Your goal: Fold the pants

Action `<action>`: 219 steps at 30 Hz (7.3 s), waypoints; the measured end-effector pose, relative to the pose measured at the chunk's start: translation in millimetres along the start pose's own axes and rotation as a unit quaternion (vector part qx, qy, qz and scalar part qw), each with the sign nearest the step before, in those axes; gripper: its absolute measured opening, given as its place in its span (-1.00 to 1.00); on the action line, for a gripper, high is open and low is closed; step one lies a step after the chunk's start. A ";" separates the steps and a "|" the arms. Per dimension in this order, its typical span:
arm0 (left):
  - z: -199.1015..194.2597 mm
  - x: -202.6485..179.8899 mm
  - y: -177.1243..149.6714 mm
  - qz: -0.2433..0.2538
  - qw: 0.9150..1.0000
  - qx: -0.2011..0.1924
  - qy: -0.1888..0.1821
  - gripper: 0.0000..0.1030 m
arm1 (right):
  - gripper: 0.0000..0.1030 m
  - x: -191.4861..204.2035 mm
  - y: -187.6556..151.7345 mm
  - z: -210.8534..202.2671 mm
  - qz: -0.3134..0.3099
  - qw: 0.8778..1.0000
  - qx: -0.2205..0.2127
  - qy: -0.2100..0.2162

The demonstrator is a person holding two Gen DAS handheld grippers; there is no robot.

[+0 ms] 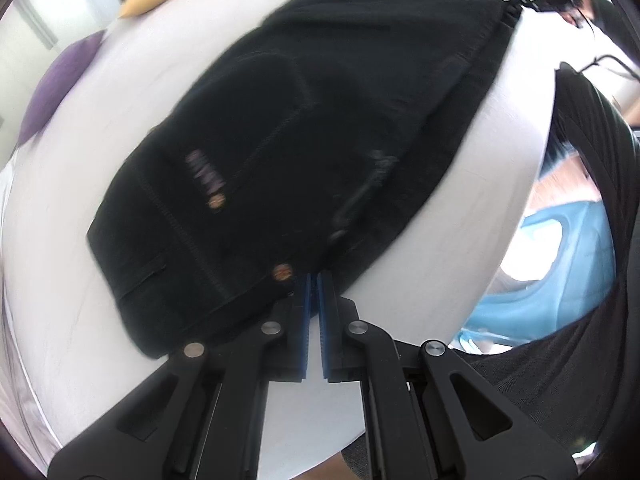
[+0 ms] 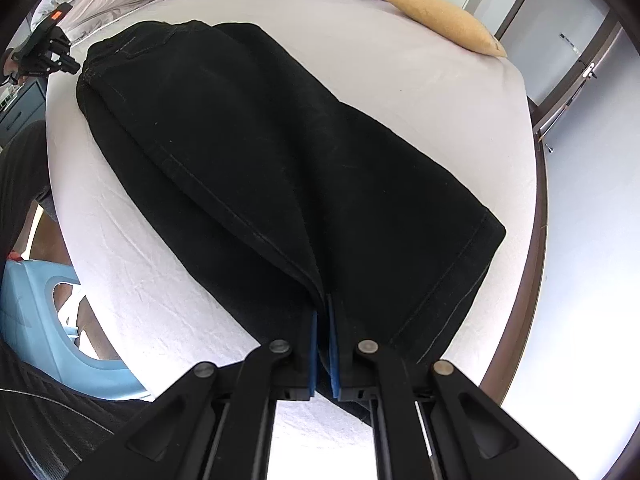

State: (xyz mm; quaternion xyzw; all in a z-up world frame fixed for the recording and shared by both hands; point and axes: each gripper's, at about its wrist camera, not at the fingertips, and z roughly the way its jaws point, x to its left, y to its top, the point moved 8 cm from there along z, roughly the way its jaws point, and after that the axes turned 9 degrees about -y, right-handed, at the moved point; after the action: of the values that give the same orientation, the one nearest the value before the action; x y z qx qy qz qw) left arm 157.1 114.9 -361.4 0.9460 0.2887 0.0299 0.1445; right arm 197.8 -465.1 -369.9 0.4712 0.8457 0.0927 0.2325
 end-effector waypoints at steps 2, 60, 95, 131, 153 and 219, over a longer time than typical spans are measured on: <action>7.9 -4.9 2.8 0.024 1.000 0.011 0.011 -0.93 | -0.89 -2.0 0.0 0.3 0.006 1.000 0.000 0.001; 34.7 -1.4 3.2 0.150 0.979 0.036 0.137 0.03 | -0.89 -19.4 -1.9 -0.8 0.058 0.998 -0.018 0.002; 57.3 -20.0 -18.0 0.159 0.976 0.051 0.138 -0.64 | -0.74 -19.5 -19.9 8.7 0.085 0.996 -0.014 0.002; 58.0 -23.0 10.6 -0.013 0.999 -0.036 0.021 0.37 | -0.34 -93.7 79.1 18.1 0.299 0.950 -0.088 0.019; 65.0 -15.2 18.6 -0.031 0.998 -0.056 0.013 0.48 | -0.34 -53.3 137.2 78.8 0.031 0.993 0.010 0.115; 87.3 4.9 118.5 -0.034 0.995 -0.094 0.000 0.96 | -0.95 170.7 312.8 141.2 0.039 0.966 -0.016 0.254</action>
State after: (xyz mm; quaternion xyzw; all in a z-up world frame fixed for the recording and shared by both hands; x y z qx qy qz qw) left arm 237.1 1.5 -410.5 0.9177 0.3169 0.0522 0.2338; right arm 425.1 -162.0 -427.9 0.4607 0.8566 0.2319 0.0143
